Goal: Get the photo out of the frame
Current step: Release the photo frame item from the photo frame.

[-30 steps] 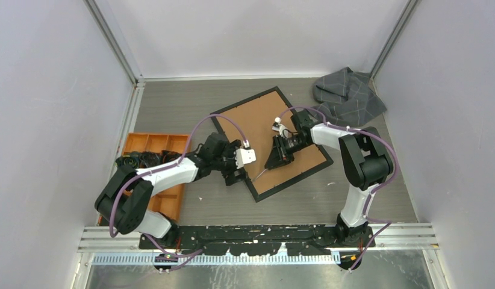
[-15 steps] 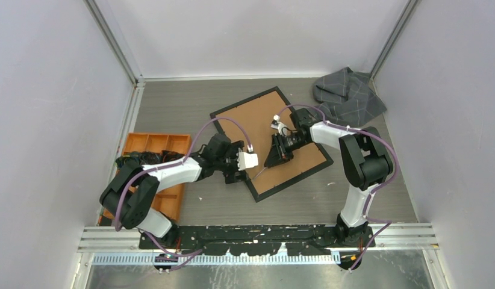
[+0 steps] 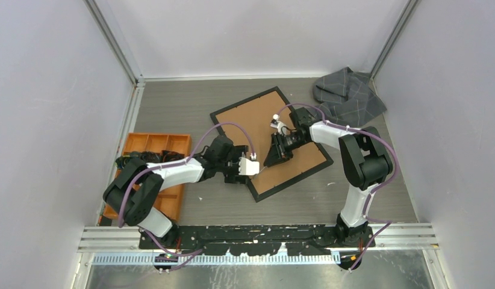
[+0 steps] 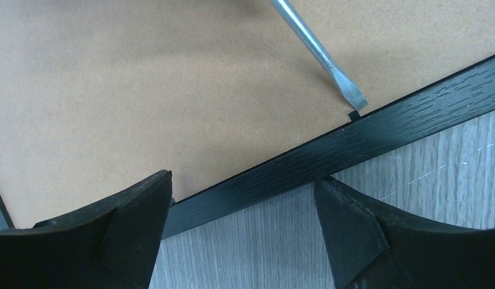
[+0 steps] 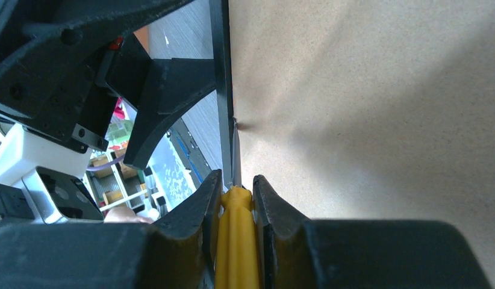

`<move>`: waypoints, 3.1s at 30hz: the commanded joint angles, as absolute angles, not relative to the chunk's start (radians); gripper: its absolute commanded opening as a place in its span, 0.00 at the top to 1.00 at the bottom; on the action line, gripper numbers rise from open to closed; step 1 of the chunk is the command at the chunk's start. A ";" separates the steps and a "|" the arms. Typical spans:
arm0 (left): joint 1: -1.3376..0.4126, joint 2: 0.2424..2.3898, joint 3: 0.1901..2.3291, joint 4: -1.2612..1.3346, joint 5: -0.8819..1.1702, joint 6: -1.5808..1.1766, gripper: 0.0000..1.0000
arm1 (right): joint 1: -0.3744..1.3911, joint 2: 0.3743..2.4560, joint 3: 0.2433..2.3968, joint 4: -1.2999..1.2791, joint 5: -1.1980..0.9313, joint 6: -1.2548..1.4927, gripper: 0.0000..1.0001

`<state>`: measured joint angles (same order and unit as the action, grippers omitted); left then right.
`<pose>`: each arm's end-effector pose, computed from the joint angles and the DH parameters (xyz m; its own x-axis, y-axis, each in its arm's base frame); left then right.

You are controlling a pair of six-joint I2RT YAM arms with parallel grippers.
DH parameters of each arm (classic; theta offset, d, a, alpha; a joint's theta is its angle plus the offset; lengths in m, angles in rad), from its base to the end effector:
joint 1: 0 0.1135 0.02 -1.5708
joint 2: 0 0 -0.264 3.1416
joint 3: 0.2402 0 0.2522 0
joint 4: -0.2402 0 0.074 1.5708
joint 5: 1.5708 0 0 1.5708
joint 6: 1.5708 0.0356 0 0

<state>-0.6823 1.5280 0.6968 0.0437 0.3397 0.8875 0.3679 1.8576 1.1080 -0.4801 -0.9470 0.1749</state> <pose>0.2207 -0.1946 0.1605 0.2554 0.7346 -0.6286 0.9171 0.0219 0.3981 0.3130 0.1516 0.1544 -0.9466 -0.2559 -0.1963 -0.3033 0.4995 0.8114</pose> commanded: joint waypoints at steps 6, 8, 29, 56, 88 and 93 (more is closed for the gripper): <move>-0.742 1.568 0.699 0.037 0.315 0.984 0.24 | 0.379 1.876 1.154 -0.445 -0.891 0.163 0.99; -0.748 1.571 0.697 0.035 0.310 0.991 0.30 | 0.377 1.879 1.159 -0.446 -0.900 0.168 0.99; -0.843 1.659 0.783 0.081 0.272 0.803 0.37 | 0.287 1.848 1.261 -0.672 -0.768 0.135 0.99; -0.844 1.722 0.576 0.646 0.265 0.753 0.34 | 0.149 1.866 1.216 -0.727 -0.960 -0.319 0.99; -0.845 1.727 0.564 0.685 0.246 0.751 0.44 | 0.206 1.907 1.201 -0.790 -1.033 -0.370 0.99; -0.860 1.744 0.584 0.667 0.197 0.749 0.52 | 0.230 1.965 1.245 -0.906 -1.105 -0.405 0.99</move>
<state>-0.8459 1.7020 0.5533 0.6853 0.2584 0.7403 0.1711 1.9358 1.2209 -0.7601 -1.0653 -0.3389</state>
